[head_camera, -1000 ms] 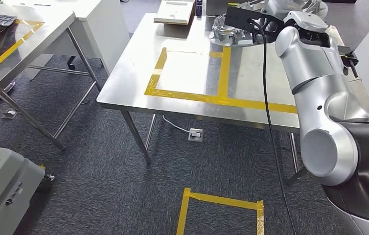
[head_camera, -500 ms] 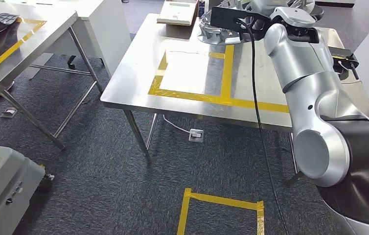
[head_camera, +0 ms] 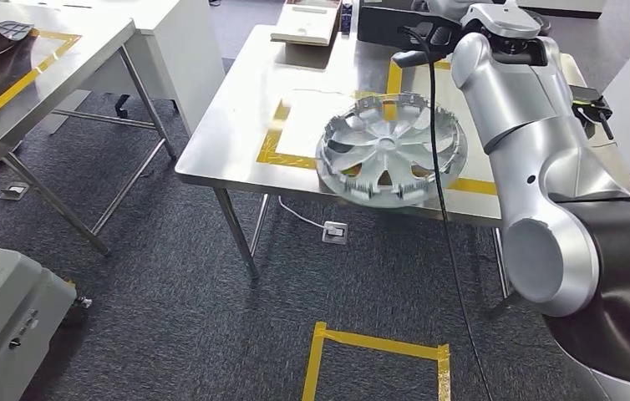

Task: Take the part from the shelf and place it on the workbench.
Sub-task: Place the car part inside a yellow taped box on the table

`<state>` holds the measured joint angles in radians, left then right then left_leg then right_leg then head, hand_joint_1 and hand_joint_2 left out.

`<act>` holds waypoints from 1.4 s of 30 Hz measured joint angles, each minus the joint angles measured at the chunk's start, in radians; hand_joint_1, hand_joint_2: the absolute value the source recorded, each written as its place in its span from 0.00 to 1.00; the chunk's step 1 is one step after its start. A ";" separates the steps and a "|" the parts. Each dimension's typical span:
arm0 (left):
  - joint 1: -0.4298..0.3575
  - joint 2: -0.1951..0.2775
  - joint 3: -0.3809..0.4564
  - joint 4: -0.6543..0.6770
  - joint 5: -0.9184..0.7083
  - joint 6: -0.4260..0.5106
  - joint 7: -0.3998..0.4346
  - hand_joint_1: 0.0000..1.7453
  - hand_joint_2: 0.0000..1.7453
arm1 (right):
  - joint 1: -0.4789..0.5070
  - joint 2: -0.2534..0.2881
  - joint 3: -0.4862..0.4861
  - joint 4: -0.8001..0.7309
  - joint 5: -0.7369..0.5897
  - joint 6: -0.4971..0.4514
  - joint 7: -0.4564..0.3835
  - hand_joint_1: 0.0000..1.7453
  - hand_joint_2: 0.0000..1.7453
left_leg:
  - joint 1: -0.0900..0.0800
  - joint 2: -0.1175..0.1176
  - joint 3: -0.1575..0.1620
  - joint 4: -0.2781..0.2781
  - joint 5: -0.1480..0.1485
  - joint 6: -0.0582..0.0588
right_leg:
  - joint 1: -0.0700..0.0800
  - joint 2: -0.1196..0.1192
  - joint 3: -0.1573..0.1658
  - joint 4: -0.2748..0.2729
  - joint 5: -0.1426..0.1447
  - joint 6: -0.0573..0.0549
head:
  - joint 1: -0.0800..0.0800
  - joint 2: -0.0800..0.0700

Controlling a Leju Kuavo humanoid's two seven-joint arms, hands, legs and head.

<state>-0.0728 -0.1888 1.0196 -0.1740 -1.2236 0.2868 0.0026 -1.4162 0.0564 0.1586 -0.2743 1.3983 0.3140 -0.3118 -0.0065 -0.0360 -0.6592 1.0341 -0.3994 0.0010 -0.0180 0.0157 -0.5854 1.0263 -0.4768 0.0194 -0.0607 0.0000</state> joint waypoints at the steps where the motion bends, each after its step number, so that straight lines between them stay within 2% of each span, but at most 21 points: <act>1: 0.001 0.000 0.000 0.000 -0.002 -0.002 0.002 0.00 0.00 | -0.001 -0.006 0.000 0.000 -0.002 0.000 0.000 0.00 0.00 | 0.000 0.000 0.000 0.000 0.000 0.001 | 0.000 0.000 0.001 0.000 0.000 0.000 | 0.000 0.000; 25: 0.003 -0.001 -0.007 0.001 -0.016 -0.010 0.016 0.00 0.00 | -0.001 -0.122 0.000 -0.005 -0.058 -0.003 -0.017 0.00 0.00 | 0.000 0.001 0.002 0.001 0.000 0.004 | 0.000 0.000 0.004 -0.004 0.003 0.004 | 0.000 0.000; 34: 0.003 -0.005 -0.006 0.001 -0.016 -0.008 0.009 0.00 0.00 | 0.000 -0.137 0.000 -0.008 -0.075 -0.016 -0.020 0.00 0.00 | 0.000 0.001 0.002 0.001 0.000 0.004 | 0.000 0.000 0.004 -0.004 0.003 0.004 | 0.000 0.000; 42: 0.002 -0.005 -0.007 0.001 -0.015 -0.015 -0.018 0.00 0.00 | 0.001 -0.130 0.004 -0.015 -0.093 -0.028 -0.016 0.00 0.00 | 0.000 0.001 0.002 0.001 0.000 0.004 | 0.000 0.000 0.005 -0.004 0.003 0.005 | 0.000 0.000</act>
<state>-0.0706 -0.1935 1.0129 -0.1732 -1.2387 0.2713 -0.0152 -1.4152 -0.0734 0.1622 -0.2893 1.3049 0.2865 -0.3278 -0.0067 -0.0354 -0.6569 1.0346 -0.3994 0.0054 -0.0180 0.0157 -0.5807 1.0225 -0.4736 0.0241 -0.0607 0.0000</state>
